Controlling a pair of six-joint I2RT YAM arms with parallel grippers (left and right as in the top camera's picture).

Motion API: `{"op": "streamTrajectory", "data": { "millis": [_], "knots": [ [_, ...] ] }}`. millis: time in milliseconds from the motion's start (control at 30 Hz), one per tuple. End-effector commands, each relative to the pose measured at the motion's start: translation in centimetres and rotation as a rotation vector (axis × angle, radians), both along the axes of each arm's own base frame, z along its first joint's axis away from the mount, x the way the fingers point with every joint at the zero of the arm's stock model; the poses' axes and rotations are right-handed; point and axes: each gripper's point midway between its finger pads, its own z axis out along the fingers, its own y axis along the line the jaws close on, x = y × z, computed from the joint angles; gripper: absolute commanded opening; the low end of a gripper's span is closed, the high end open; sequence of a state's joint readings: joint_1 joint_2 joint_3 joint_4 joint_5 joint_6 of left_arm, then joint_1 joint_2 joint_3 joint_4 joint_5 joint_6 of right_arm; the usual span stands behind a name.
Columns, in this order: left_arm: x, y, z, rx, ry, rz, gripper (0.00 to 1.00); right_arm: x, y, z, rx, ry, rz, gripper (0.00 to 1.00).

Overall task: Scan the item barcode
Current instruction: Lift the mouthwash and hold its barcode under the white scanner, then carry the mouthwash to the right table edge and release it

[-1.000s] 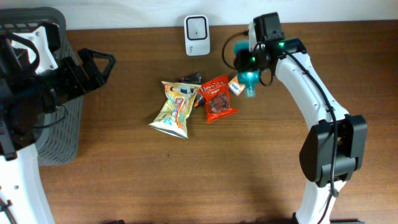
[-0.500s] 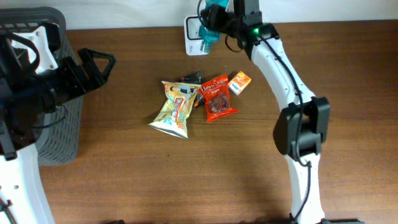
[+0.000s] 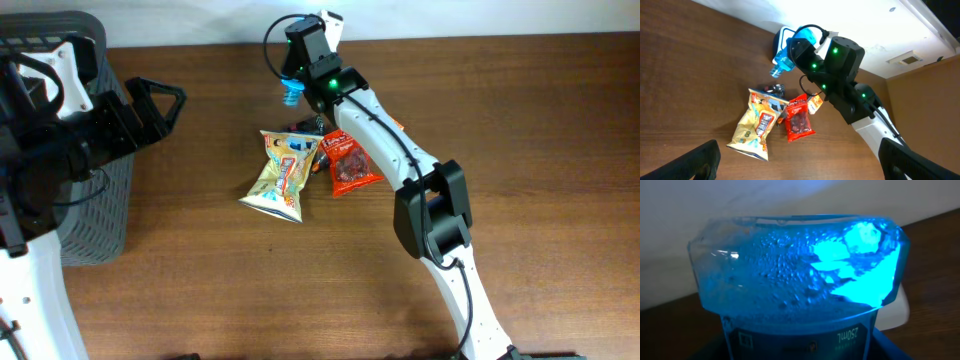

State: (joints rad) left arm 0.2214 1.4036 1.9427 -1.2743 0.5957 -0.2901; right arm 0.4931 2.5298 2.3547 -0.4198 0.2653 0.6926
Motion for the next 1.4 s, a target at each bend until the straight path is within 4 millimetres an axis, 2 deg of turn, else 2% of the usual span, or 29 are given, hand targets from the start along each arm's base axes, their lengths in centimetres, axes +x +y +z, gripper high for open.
{"op": "streamTrajectory", "data": {
  "millis": [0,67,133,300,400,433,500,533,567,633,700,767,800,867,900,933,1000,1067,1100,1133,1200,1367],
  "knots": [
    [-0.1,-0.3,0.3,0.008,-0.018,-0.023,0.99,1.7,-3.8,3.3,-0.013,-0.072,-0.099,0.43],
    [-0.1,-0.3,0.3,0.009,-0.018,-0.022,0.99,2.3,-5.1,3.3,-0.004,-0.067,-0.109,0.43],
    [-0.1,-0.3,0.3,0.008,-0.018,-0.023,0.99,2.6,-5.4,3.3,0.029,-0.061,-0.081,0.43],
    [-0.1,-0.3,0.3,0.008,-0.018,-0.023,0.99,2.5,-4.3,3.1,0.062,-0.051,-0.04,0.43],
    [-0.1,-0.3,0.3,0.008,-0.018,-0.023,0.99,2.4,-4.5,2.4,0.072,-0.028,-0.052,0.43],
    [-0.1,-0.3,0.3,0.008,-0.018,-0.023,0.99,2.5,-5.2,3.1,0.067,-0.031,-0.058,0.43],
    [-0.1,-0.3,0.3,0.008,-0.018,-0.023,0.99,2.6,-8.2,6.1,0.071,-0.043,-0.098,0.42],
    [-0.1,-0.3,0.3,0.008,-0.018,-0.023,0.99,2.5,-10.3,8.2,0.074,-0.053,-0.128,0.41],
    [-0.1,-0.3,0.3,0.008,-0.018,-0.023,0.99,2.2,-13.3,10.6,0.076,-0.059,-0.169,0.42],
    [-0.1,-0.3,0.3,0.008,-0.018,-0.023,0.99,1.4,-18.0,13.1,0.07,-0.051,-0.235,0.42],
    [-0.1,-0.3,0.3,0.008,-0.018,-0.023,0.99,-0.4,-25.5,14.8,0.051,0.002,-0.349,0.42],
    [-0.1,-0.3,0.3,0.009,-0.018,-0.022,0.99,-2.4,-31.8,14.2,0.033,0.081,-0.451,0.43],
    [-0.1,-0.3,0.3,0.008,-0.018,-0.023,0.99,-4.7,-37.7,12.5,0.018,0.18,-0.555,0.43],
    [-0.1,-0.3,0.3,0.008,-0.018,-0.023,0.99,-8.7,-44.5,10.0,0.013,0.323,-0.682,0.42],
    [-0.1,-0.3,0.3,0.008,-0.018,-0.023,0.99,-11.3,-48.2,8.7,0.019,0.398,-0.757,0.42],
    [-0.1,-0.3,0.3,0.008,-0.018,-0.023,0.99,-12.9,-50.3,8.1,0.026,0.438,-0.8,0.43],
    [-0.1,-0.3,0.3,0.008,-0.018,-0.023,0.99,-17.8,-56.7,6.3,-0.005,0.545,-0.878,0.43],
    [-0.1,-0.3,0.3,0.009,-0.018,-0.022,0.99,-21.2,-60.7,4.7,0.007,0.607,-0.949,0.47],
    [-0.1,-0.3,0.3,0.008,-0.018,-0.023,0.99,-22.6,-62.1,3.9,0.021,0.631,-0.982,0.48],
    [-0.1,-0.3,0.3,0.008,-0.018,-0.023,0.99,-24.8,-64.2,2.4,0.044,0.667,-1.033,0.48],
    [-0.1,-0.3,0.3,0.008,-0.018,-0.023,0.99,-27.3,-66.7,0.0,0.062,0.707,-1.077,0.48],
    [-0.1,-0.3,0.3,0.008,-0.018,-0.023,0.99,-29.7,-70.7,-5.3,0.056,0.7,-1.121,0.52]
  ]
}}
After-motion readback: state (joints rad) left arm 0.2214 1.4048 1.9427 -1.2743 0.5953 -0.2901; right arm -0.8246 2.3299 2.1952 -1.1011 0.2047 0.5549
